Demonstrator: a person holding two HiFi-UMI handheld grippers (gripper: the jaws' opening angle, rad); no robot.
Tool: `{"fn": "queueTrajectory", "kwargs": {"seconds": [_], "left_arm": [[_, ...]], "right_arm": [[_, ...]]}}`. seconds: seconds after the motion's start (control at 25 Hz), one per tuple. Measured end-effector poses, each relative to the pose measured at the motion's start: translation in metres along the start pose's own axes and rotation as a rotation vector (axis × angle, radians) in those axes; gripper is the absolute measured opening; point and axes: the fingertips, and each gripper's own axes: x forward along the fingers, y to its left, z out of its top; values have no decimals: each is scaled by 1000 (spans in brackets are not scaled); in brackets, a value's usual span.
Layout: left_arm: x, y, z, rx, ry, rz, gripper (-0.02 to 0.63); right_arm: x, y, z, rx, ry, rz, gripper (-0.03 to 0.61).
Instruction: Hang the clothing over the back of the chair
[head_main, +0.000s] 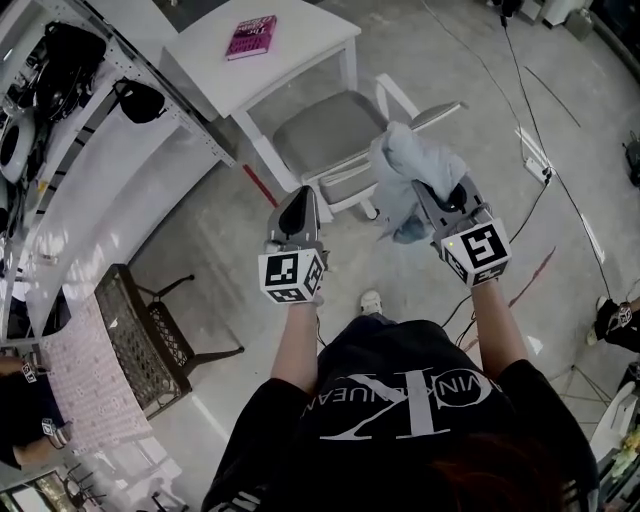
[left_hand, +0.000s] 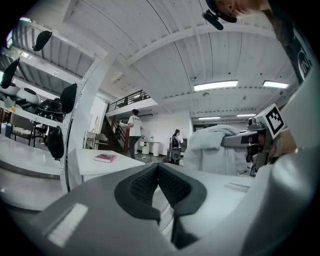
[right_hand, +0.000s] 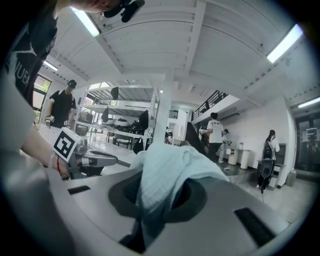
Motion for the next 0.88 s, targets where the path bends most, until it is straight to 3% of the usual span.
{"fn": "queueTrajectory", "kwargs": {"seconds": [0.52,0.72,0.88], "left_arm": [[15,28,18,-20,-24,51,9],[13,30,10,-30,-7,84,9],[14,36,11,-39,-5,125,9]], "right_arm": [[74,-22,50,-175,-51,91,58],[91,-24,52,-223,-48,143,58],[111,-23,38,-196,6,209,58]]}}
